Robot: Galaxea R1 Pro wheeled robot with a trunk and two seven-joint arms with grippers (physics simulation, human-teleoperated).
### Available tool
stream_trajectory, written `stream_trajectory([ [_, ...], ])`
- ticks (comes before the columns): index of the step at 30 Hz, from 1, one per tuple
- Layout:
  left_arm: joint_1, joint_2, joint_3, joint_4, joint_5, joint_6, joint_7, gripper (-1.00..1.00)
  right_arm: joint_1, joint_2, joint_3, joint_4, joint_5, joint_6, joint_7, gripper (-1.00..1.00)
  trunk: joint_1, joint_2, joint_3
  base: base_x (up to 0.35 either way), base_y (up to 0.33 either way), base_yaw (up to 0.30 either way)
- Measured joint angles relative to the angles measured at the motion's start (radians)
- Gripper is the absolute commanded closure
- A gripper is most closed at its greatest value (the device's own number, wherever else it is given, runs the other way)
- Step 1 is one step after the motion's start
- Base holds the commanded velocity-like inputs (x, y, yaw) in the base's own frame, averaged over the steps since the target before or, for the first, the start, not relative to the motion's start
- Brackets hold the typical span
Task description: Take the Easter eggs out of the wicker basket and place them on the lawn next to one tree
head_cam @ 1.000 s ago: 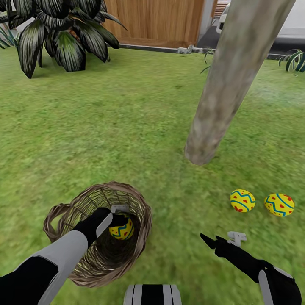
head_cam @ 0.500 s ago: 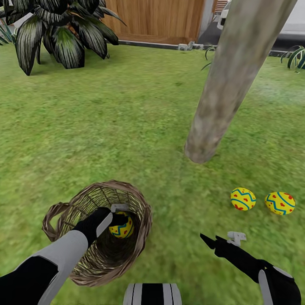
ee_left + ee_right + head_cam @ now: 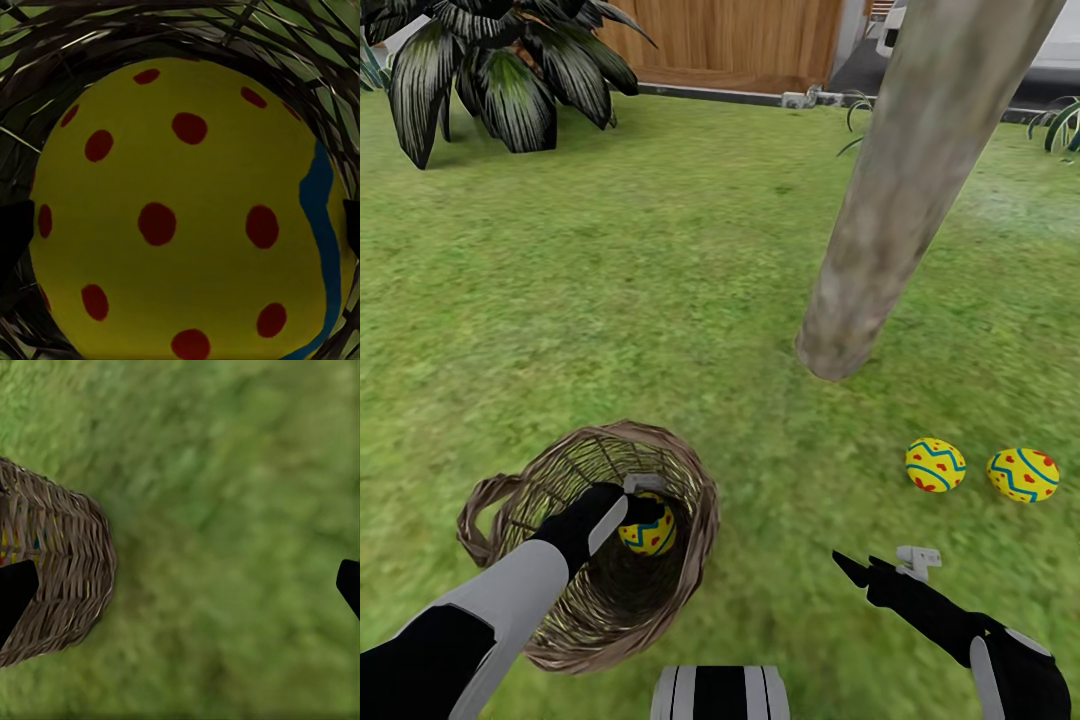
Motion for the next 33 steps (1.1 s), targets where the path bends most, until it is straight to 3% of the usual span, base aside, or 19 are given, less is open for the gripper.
stream_trajectory([
  [4, 0.000, 0.000, 0.000, 0.000, 0.001, 0.001, 0.000, -1.00, 0.000, 0.000, 0.000, 0.000, 0.000, 0.000, 0.000, -1.00, 0.000, 0.000, 0.000, 0.000, 0.000, 0.000],
  [5, 0.000, 0.000, 0.000, -0.001, 0.001, 0.001, 0.000, 1.00, 0.000, 0.000, 0.000, 0.000, 0.000, 0.000, 0.000, -1.00, 0.000, 0.000, 0.000, 0.000, 0.000, 0.000],
  [33, 0.000, 0.002, 0.000, -0.001, 0.001, -0.001, -0.004, 1.00, 0.000, -0.001, 0.000, 0.000, 0.000, 0.000, 0.000, -1.00, 0.000, 0.000, 0.000, 0.000, 0.000, 0.000],
])
